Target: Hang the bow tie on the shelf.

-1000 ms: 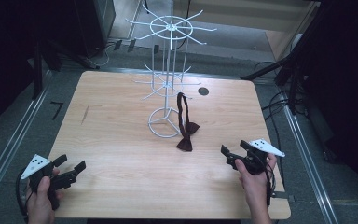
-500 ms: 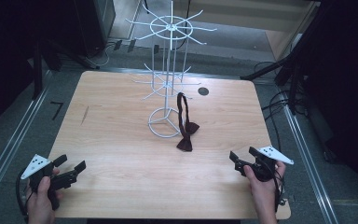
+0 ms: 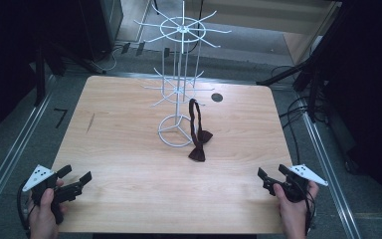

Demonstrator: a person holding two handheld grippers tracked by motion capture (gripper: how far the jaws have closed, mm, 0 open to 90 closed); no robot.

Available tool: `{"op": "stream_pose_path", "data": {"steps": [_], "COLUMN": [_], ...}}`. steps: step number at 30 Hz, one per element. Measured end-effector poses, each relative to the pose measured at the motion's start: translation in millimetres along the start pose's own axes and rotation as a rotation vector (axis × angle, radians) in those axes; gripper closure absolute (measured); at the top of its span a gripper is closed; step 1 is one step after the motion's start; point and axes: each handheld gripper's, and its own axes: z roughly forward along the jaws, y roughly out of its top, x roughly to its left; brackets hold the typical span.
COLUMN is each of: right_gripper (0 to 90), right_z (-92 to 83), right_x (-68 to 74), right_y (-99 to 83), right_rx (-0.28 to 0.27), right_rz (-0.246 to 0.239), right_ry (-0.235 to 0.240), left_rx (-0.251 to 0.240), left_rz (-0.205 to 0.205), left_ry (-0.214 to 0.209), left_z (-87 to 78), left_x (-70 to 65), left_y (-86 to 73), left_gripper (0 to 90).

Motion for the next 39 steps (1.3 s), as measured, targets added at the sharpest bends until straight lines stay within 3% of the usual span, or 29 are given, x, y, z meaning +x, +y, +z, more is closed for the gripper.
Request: {"op": "stream_pose_path", "data": {"steps": [13, 25, 35, 39], "right_gripper": [13.3, 13.2, 13.2, 13.2], "right_z": [-15.0, -32.8, -44.6, -48.4], "right_x": [-26.1, -56.2, -67.4, -70.2], "right_y": [-18.0, -33.4, -47.9, -50.7], "right_rx": [0.022, 0.001, 0.019, -0.020], "right_rz": [0.036, 0.096, 0.107, 0.150], "right_ry": [-0.050, -0.086, -0.109, -0.095], "left_rx": [0.000, 0.005, 0.001, 0.001], "left_rz": [0.000, 0.003, 0.001, -0.003], "left_ry": [0.002, 0.002, 0.001, -0.003], "left_z": [0.1, 0.1, 0.3, 0.1], "left_x": [-0.5, -0.8, -1.0, -0.2], "left_y": [-0.1, 0.0, -0.1, 0.1], "left_gripper": [14.4, 14.4, 14.4, 14.4]}}
